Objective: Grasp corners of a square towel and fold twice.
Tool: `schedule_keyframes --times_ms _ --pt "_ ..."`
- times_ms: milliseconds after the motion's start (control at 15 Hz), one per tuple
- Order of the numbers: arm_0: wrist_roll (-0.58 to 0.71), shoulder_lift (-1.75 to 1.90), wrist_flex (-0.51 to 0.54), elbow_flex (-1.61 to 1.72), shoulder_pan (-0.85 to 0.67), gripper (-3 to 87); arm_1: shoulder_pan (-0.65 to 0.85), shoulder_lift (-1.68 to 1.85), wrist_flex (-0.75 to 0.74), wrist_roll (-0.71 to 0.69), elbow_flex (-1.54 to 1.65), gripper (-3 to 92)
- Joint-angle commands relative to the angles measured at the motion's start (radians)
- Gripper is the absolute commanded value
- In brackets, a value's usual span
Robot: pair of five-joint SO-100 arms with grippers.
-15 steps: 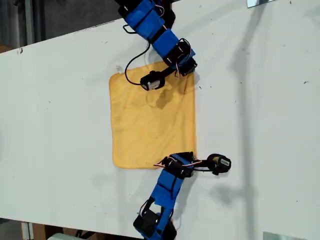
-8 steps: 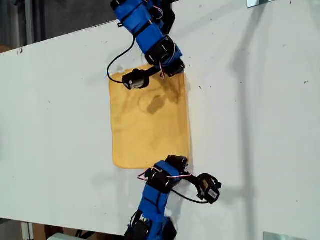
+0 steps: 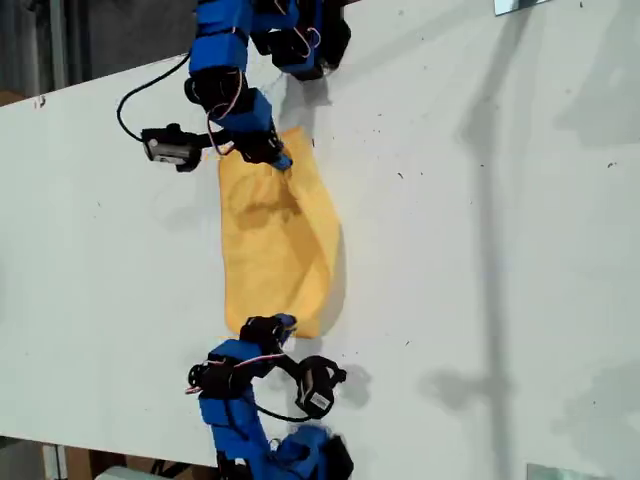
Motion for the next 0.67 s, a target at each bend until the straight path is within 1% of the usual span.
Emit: schedule_keyframes --times_ms 0,200,333,467,600 --pt "0.132 0.164 -0.035 0.037 -0.183 -0.4 0.173 -0.034 -0.005 -0.118 -0.135 0.0" --pt "0.302 0.195 -0.087 0.069 -0.443 -0.4 0.443 -0.066 -0.02 -0.281 -0.184 0.0" --pt "0.402 0.14 -0.155 0.071 -0.586 -0.4 0.6 -0.104 -0.06 -0.35 -0.201 0.0" --pt "0.46 0.074 -0.284 0.11 -0.681 -0.4 0.689 -0.16 -0.15 -0.376 -0.192 0.0" --pt "0.495 -0.008 -0.436 0.172 -0.739 -0.4 0.727 -0.276 -0.255 -0.396 -0.202 0.0"
